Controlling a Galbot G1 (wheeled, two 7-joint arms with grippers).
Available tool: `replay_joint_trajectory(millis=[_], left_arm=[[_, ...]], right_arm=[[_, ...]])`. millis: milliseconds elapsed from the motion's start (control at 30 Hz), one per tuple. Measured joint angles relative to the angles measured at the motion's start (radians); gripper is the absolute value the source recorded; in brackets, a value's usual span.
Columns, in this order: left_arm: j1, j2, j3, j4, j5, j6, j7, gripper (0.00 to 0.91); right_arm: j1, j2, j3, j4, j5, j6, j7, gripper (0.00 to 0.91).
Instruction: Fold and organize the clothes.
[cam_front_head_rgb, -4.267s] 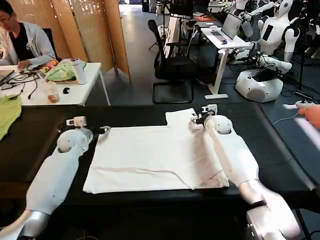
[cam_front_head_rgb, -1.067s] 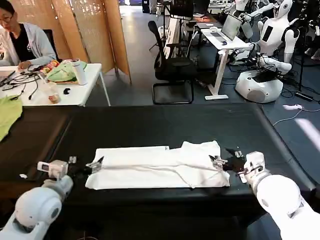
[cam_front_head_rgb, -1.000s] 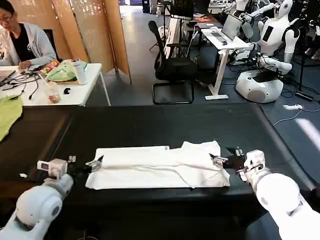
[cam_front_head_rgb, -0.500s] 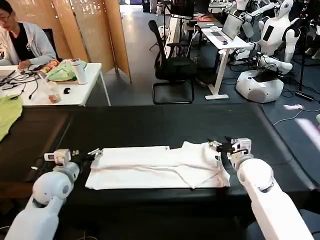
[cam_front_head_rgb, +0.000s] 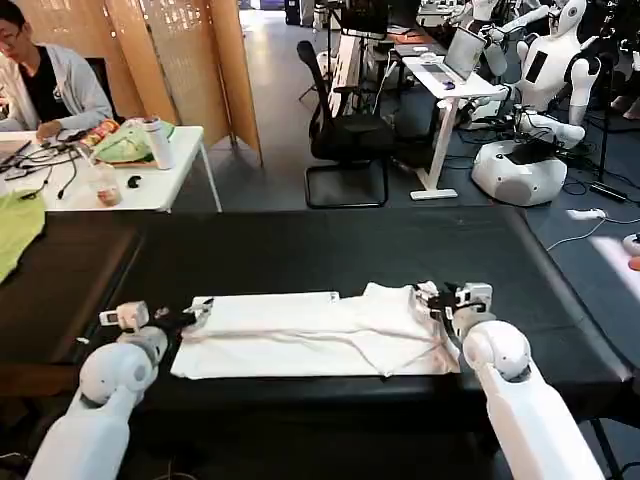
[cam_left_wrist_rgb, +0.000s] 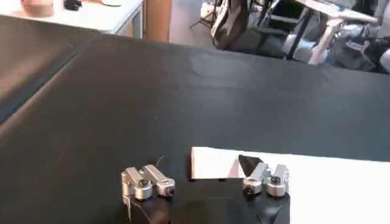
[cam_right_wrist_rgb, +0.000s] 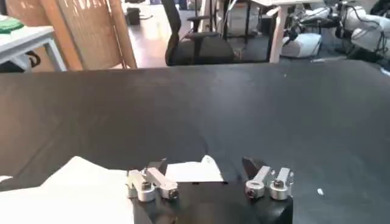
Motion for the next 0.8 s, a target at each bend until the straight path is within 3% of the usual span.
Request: replay_joint_trajectory(millis=[33, 233, 400, 433, 467, 500, 533, 800], left_arm=[[0.000, 0.000, 0.000, 0.001, 0.000, 0.000, 0.002, 0.010], [0.002, -0.004, 0.007, 0.004, 0.038, -0.011, 0.017, 0.000], [-0.013, -0.022, 0.028, 0.023, 0.176, -0.078, 0.044, 0.000], [-0.020, -0.028, 0.030, 0.031, 0.202, -0.088, 0.044, 0.000], [-0.026, -0.032, 0.031, 0.038, 0.222, -0.097, 0.047, 0.000], [-0.032, -0.036, 0.031, 0.045, 0.235, -0.107, 0.054, 0.644], [-0.038, -0.038, 0.032, 0.051, 0.244, -0.113, 0.058, 0.878], [-0.050, -0.034, 0.031, 0.052, 0.291, -0.157, 0.083, 0.878]], right_arm=[[-0.001, 0.002, 0.002, -0.002, -0.004, 0.004, 0.000, 0.049], [-0.005, 0.024, 0.010, -0.018, -0.049, 0.065, 0.022, 0.000], [-0.007, 0.054, 0.019, -0.031, -0.058, 0.104, 0.040, 0.010], [-0.008, 0.063, 0.020, -0.032, -0.057, 0.105, 0.032, 0.156], [-0.011, 0.071, 0.019, -0.030, -0.055, 0.105, 0.020, 0.458], [-0.013, 0.074, 0.020, -0.028, -0.054, 0.105, 0.009, 0.878], [-0.016, 0.075, 0.023, -0.025, -0.054, 0.104, -0.002, 0.878], [-0.065, 0.032, 0.058, 0.074, 0.004, 0.081, -0.039, 0.878]])
